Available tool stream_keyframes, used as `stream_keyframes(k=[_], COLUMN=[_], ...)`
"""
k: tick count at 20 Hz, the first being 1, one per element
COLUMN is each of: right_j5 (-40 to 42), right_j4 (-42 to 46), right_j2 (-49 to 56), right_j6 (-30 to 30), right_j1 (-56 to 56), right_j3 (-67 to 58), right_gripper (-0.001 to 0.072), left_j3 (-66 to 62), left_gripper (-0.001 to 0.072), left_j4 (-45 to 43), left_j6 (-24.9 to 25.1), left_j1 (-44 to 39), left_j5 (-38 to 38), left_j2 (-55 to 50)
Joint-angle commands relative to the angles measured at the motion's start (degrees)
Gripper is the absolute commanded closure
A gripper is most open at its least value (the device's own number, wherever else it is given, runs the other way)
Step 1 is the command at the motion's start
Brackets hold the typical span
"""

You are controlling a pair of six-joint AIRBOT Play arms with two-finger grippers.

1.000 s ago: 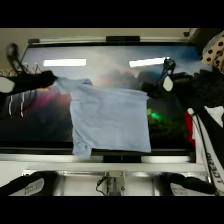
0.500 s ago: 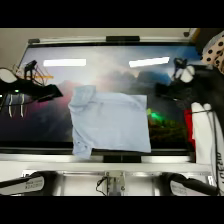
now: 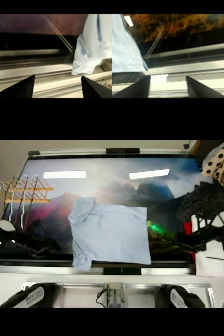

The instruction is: Fold the shirts.

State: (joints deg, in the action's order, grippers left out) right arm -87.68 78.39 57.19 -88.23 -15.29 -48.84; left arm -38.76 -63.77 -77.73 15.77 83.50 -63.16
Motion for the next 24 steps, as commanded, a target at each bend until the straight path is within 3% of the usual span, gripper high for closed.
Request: stream_keyframes(k=[1, 3, 5, 13, 14, 15, 16, 19, 24], right_j5=[2.6, 3.7, 4.2, 10.7, 11.5, 12.3, 13.4, 16.6, 17.5], right_j4=[-6.9, -9.0, -10.0, -15.0, -15.0, -15.0, -15.7, -17.9, -18.3], right_j2=[-2.3, -1.3, 0.4, 8.9, 10.1, 11.3, 12.4, 15.6, 19.5], right_j6=[3.6, 3.7, 3.7, 4.3, 4.3, 4.3, 4.1, 3.8, 1.8], right_j1=[-1.7, -1.7, -1.7, 4.0, 5.8, 7.3, 8.9, 13.7, 19.7], right_j3=[8.6, 9.7, 9.8, 11.5, 11.9, 11.9, 11.9, 11.9, 11.9], right_gripper=[0.0037, 0.0037, 0.0037, 0.0037, 0.0037, 0.0037, 0.0037, 0.0037, 0.0038], left_j3=[10.3, 10.6, 10.6, 10.6, 10.6, 10.6, 10.6, 10.6, 10.4], left_gripper=[0.0037, 0.0039, 0.0104, 0.0106, 0.0147, 0.0425, 0.0545, 0.0669, 0.0670], left_j4=[5.6, 6.6, 6.9, 12.9, 12.8, 12.8, 12.8, 12.8, 12.5], left_j6=[1.9, 0.7, -0.9, -2.0, -2.0, -2.0, -2.0, -0.8, 0.6], left_j1=[-3.9, -7.8, -11.6, -20.3, -20.7, -20.8, -20.7, -20.7, -20.7], left_j5=[-6.1, -8.9, -11.5, -16.6, -16.7, -16.7, -16.6, -15.2, -14.3], left_j2=[2.0, 1.6, 0.6, -5.9, -6.3, -6.3, -6.3, -6.1, -5.6])
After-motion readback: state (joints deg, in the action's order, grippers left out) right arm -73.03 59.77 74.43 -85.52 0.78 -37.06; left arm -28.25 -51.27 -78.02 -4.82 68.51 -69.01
